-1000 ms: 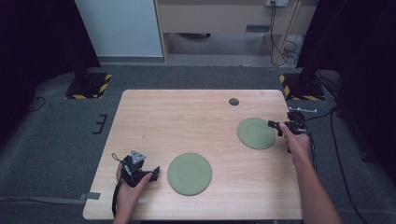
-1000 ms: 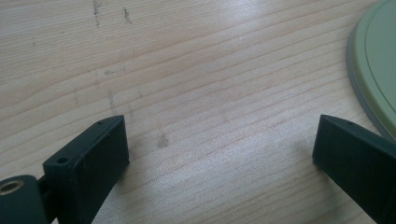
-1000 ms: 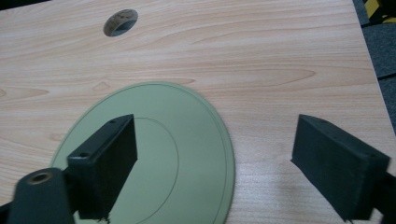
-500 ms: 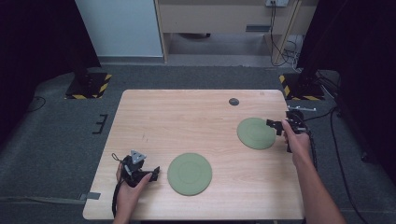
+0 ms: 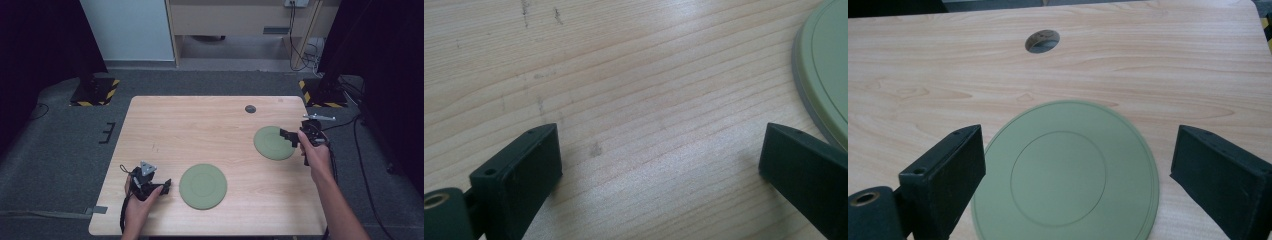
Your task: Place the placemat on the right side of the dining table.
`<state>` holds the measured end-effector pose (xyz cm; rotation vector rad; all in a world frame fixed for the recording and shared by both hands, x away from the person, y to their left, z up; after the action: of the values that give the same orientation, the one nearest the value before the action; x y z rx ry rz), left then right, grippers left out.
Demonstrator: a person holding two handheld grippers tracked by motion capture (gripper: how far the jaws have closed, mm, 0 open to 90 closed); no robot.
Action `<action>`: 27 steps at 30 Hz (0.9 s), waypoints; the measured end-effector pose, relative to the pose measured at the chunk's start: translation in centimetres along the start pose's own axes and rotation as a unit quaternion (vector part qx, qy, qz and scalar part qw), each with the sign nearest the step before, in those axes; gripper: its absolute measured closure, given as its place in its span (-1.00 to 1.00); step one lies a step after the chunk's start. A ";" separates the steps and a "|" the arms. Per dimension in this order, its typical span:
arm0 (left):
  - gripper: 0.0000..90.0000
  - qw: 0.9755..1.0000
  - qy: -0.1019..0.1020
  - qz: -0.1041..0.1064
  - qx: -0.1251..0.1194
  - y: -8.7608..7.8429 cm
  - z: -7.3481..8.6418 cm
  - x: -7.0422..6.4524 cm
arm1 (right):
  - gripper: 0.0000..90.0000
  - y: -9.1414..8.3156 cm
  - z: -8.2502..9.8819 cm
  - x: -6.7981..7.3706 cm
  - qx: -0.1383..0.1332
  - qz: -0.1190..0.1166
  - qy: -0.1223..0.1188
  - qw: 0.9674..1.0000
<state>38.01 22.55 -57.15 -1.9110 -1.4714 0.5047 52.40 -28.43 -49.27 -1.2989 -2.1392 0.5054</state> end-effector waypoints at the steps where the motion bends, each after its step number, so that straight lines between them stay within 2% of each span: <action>1: -0.94 1.000 0.000 0.000 0.000 0.0 0.0 0.0 | -0.84 -0.2 0.1 0.1 0.001 0.000 -0.004 1.000; 11: -0.94 1.000 0.000 0.000 0.000 0.0 0.0 0.0 | -0.83 -1.8 0.5 1.0 0.001 -0.003 -0.026 1.000; 27: -0.94 1.000 0.000 0.000 0.000 0.0 0.0 0.0 | -0.80 -2.2 2.1 2.0 0.004 -0.007 -0.059 0.998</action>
<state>38.00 22.55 -57.14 -1.9102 -1.4719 0.5048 48.83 -27.70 -48.97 -1.2775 -2.2390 0.5970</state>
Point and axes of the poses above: each handheld gripper's, and its own axes: y roughly forward along the jaws, z roughly out of its underside, x roughly to its left, the point moved 5 cm from there along y, roughly forward along the jaws, and after that the axes turned 7 degrees about -z, right-handed, at the moved point
